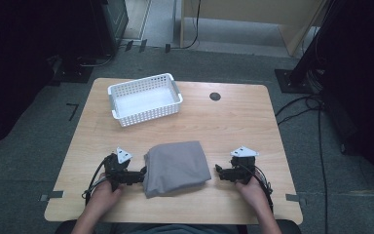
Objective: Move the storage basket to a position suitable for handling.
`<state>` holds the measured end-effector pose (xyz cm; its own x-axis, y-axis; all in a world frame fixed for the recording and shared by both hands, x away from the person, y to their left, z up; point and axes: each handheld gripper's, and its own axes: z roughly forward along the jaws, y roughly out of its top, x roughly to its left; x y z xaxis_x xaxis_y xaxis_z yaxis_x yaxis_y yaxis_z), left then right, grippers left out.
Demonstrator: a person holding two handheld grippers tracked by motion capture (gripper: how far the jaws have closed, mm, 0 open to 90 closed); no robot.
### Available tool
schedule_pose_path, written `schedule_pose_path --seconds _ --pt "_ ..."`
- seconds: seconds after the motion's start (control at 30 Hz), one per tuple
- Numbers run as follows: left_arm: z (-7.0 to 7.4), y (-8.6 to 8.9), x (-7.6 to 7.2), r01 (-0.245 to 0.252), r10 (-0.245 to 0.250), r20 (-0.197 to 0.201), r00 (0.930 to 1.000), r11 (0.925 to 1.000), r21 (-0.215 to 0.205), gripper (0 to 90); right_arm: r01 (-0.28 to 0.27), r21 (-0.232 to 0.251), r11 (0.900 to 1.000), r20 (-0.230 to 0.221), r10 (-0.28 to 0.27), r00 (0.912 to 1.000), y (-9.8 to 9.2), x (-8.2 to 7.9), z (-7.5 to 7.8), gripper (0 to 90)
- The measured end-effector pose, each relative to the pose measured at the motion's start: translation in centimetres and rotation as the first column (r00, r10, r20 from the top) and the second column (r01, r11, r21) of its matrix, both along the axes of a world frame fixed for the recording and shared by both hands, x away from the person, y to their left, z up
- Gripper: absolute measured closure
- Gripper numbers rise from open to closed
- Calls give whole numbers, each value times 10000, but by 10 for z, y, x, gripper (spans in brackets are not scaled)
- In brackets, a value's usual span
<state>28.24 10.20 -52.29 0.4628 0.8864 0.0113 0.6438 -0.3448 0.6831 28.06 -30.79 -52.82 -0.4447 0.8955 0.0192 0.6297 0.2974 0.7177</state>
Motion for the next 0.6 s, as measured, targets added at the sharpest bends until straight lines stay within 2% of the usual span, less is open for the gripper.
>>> schedule_pose_path --seconds 0.47,0.5,0.57,0.6 --pt "0 0 0 7 -7 2 10000 10000 21 0 68 23 10000 22 -68 10000 1 1 0 18" --pt "0 0 0 9 -9 0 10000 10000 22 0 6 52 10000 27 -6 10000 1 1 0 46" --pt "0 0 0 5 -5 -3 10000 10000 10 0 -221 153 9996 28 221 9998 -3 2 5 184" --pt "0 0 0 6 -6 -4 10000 10000 11 0 -224 232 9995 -46 225 9997 -4 4 5 186"
